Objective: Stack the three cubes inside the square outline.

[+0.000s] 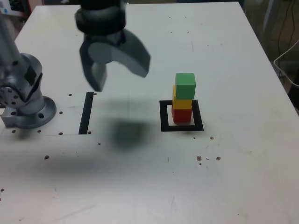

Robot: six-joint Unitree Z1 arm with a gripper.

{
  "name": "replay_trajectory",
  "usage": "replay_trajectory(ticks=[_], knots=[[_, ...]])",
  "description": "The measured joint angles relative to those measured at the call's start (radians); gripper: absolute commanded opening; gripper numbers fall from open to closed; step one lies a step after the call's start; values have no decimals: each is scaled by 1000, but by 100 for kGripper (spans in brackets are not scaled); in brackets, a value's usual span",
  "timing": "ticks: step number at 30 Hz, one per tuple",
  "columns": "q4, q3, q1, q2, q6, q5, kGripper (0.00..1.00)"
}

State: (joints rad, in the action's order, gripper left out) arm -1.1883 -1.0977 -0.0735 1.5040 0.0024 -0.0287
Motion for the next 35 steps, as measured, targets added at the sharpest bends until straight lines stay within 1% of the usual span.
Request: replay_trajectory(ticks=[2, 5, 10, 20, 26, 29, 35], knots=[[14, 46, 10, -8, 6, 1, 100], [18, 73, 14, -8, 10, 7, 100], [62, 161, 22, -10, 12, 12, 100], [93, 237, 26, -9, 6, 55, 99], [110, 241, 26, -15, 5, 61, 99], [124, 242, 26, -23, 5, 81, 99], [133, 258, 26, -45, 5, 149, 99]])
